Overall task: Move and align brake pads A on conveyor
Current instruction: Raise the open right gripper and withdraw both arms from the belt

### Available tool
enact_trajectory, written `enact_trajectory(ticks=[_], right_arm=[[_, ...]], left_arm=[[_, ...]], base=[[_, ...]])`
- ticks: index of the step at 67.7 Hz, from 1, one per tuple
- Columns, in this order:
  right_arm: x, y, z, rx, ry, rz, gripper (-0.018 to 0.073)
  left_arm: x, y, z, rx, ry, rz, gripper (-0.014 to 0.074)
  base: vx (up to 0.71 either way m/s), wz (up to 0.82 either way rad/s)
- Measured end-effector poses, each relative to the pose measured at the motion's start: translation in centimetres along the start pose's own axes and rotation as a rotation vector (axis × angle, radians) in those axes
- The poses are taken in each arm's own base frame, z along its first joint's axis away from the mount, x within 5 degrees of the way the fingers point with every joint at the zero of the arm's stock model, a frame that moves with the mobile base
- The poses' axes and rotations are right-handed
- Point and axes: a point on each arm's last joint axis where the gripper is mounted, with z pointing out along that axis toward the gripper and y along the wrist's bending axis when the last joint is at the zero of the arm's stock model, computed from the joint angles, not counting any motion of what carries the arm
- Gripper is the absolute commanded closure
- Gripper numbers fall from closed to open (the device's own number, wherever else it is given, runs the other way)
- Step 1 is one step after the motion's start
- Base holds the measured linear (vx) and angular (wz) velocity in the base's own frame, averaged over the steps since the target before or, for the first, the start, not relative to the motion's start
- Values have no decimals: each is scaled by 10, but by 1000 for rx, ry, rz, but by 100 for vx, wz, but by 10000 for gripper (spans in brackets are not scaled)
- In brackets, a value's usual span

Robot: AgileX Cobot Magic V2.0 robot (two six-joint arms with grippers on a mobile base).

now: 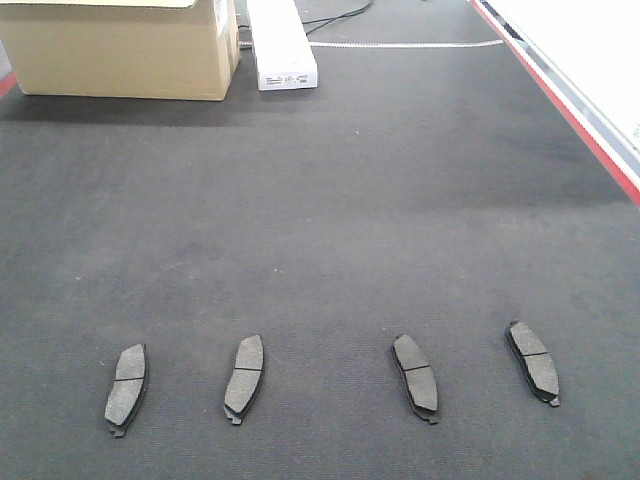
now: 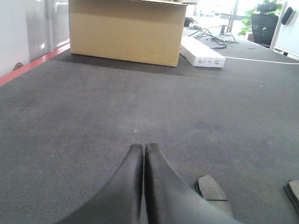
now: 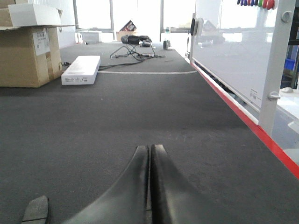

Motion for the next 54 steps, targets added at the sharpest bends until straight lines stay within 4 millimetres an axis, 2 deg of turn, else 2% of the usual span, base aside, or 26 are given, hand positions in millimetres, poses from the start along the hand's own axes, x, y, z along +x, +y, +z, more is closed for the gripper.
enact_trajectory(ticks=[12,54], right_arm=[[3,1,-5,-5,-75,14,571],[5,0,-5,-1,-51,11,571]], left_arm=[[0,0,0,0,0,0,603],[0,0,0,0,0,0,603]], base=[[0,0],[0,0]])
